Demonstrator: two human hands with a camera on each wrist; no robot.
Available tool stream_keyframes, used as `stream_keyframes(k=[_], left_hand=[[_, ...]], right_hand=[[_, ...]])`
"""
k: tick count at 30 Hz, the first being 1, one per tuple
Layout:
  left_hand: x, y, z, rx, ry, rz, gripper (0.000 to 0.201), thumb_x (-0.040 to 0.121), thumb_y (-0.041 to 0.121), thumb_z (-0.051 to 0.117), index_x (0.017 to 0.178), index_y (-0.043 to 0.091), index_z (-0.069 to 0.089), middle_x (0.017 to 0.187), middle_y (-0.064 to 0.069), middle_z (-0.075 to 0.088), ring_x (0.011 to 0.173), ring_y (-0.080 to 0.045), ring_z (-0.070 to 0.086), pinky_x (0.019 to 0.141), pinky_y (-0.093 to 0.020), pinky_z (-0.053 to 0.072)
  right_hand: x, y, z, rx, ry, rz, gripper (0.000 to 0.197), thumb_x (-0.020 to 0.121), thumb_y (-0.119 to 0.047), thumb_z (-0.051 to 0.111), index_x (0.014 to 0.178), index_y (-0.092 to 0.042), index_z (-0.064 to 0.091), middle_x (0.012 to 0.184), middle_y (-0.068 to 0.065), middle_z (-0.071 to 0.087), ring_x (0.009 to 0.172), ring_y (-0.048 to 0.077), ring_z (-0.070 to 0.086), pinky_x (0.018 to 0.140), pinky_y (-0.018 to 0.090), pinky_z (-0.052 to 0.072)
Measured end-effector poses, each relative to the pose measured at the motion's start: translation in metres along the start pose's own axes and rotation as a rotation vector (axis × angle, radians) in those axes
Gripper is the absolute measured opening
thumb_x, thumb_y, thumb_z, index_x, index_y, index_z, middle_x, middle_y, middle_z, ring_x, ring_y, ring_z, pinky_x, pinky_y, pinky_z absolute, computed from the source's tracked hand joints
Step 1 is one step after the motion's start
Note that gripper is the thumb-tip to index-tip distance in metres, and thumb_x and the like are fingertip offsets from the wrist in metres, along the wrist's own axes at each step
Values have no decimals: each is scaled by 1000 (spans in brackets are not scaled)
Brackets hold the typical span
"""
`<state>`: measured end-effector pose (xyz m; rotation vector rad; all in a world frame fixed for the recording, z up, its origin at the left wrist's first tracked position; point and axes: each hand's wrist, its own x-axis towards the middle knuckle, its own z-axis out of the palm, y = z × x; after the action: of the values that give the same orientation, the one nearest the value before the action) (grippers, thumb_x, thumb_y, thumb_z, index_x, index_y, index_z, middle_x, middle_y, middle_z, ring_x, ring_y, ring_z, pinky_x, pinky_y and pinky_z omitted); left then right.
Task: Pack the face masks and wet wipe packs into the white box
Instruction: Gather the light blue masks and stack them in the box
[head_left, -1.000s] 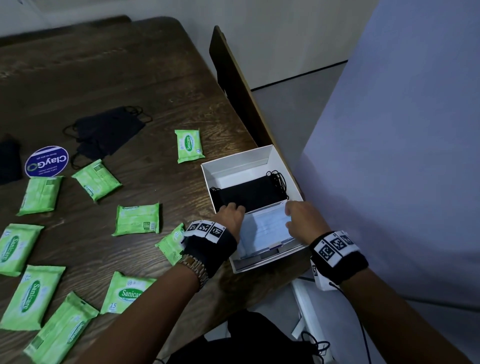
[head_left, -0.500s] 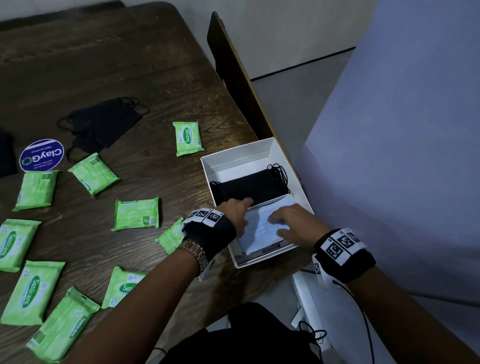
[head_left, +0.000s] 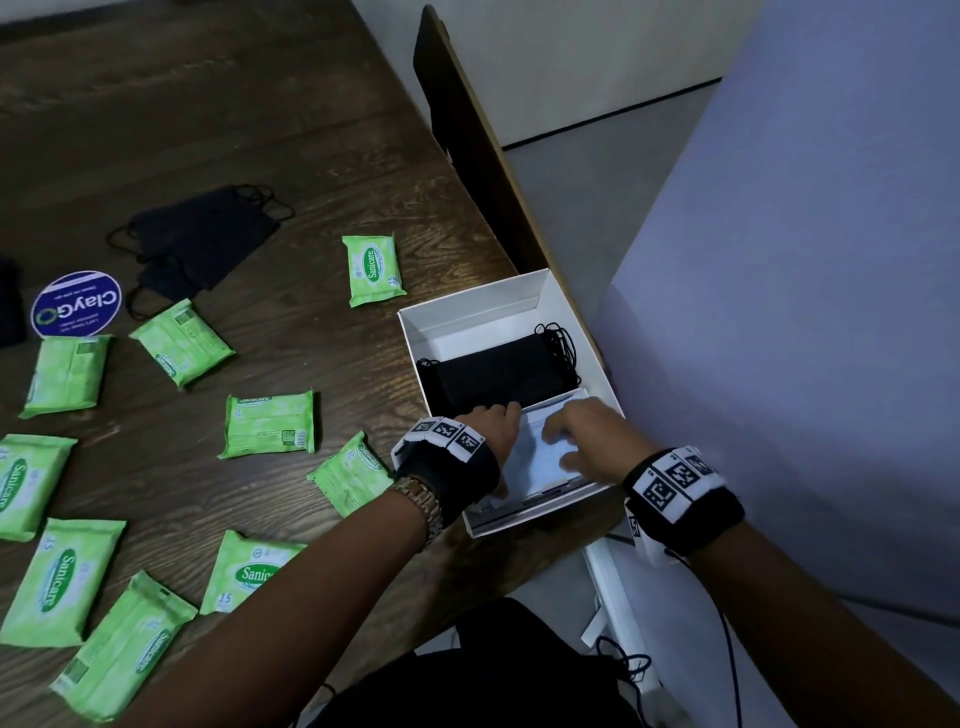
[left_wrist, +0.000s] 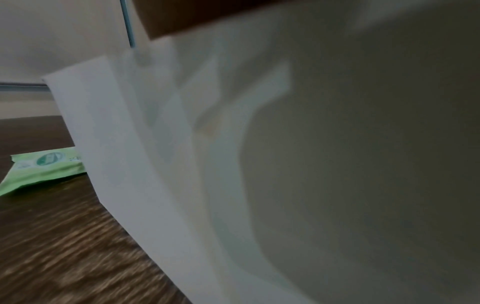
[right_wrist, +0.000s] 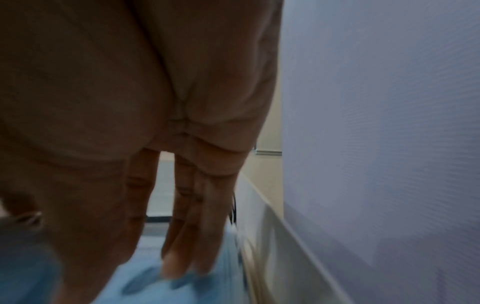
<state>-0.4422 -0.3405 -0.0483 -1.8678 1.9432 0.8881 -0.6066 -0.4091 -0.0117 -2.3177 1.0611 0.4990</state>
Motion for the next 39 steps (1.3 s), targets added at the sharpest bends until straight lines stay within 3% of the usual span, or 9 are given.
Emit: stream_keyframes(k=[3, 10, 14, 17, 19, 24, 32, 36, 39], left_hand=[[0, -2, 6, 11, -1, 8, 116, 59, 43, 86, 146, 12, 16, 135, -9, 44, 118, -30, 47, 89, -42, 50], [3, -6, 7, 13, -13, 13, 111, 59, 57, 81, 144, 15, 23, 132, -8, 47, 116, -29, 51, 87, -40, 50], [13, -14, -30, -95, 91, -44, 67, 77, 61, 66, 124, 15, 56, 119, -8, 62, 105, -28, 60, 83, -34, 51], [42, -25, -60, -211, 281, -151, 52, 88, 45, 59, 129, 15, 51, 128, -12, 57, 117, -31, 54, 94, -36, 46], [66, -35, -65, -212, 239, -225, 65, 83, 47, 58, 137, 14, 41, 138, -14, 49, 126, -34, 47, 102, -44, 42], [133, -56, -39, -171, 45, -311, 84, 53, 68, 48, 125, 26, 45, 130, -9, 54, 114, -36, 55, 91, -53, 47], [124, -26, -32, -138, -33, -250, 58, 58, 56, 54, 106, 23, 54, 106, -8, 65, 86, -31, 63, 80, -45, 54], [96, -24, -49, -207, 81, -284, 81, 76, 51, 54, 143, 17, 25, 140, -15, 43, 125, -38, 46, 99, -52, 43], [58, -35, -86, -334, 232, -214, 71, 91, 34, 54, 150, 12, 21, 151, -16, 33, 137, -34, 34, 110, -41, 34]], right_hand=[[1, 0, -11, -69, 63, 62, 24, 82, -6, 75, 102, -17, 67, 116, 4, 60, 107, 23, 59, 90, 35, 51], [10, -16, -1, -235, -91, 54, 33, 82, -3, 71, 110, -15, 60, 121, 9, 53, 112, 31, 57, 90, 40, 51], [15, -16, -27, -68, -68, 59, 27, 80, -14, 77, 104, -18, 63, 115, 7, 59, 99, 26, 64, 88, 39, 54], [16, -16, -42, 3, 27, 51, 21, 79, -23, 80, 93, -25, 64, 107, 4, 61, 83, 19, 67, 78, 36, 57], [15, -14, -47, 1, 45, 43, 22, 79, -27, 80, 93, -26, 64, 103, 2, 62, 84, 19, 65, 78, 37, 56], [6, -8, -45, 8, 39, 65, 27, 83, -34, 77, 104, -27, 63, 105, 0, 60, 93, 20, 63, 82, 34, 52], [1, -1, -38, -5, 7, 90, 34, 84, -40, 74, 112, -27, 61, 114, 2, 62, 96, 20, 63, 86, 37, 52], [3, -7, -52, -7, 41, 58, 34, 84, -36, 75, 113, -22, 63, 110, 1, 63, 95, 19, 61, 84, 35, 52], [9, -23, -73, -3, 117, 17, 31, 83, -36, 77, 107, -23, 64, 96, -4, 60, 89, 16, 59, 80, 33, 52]])
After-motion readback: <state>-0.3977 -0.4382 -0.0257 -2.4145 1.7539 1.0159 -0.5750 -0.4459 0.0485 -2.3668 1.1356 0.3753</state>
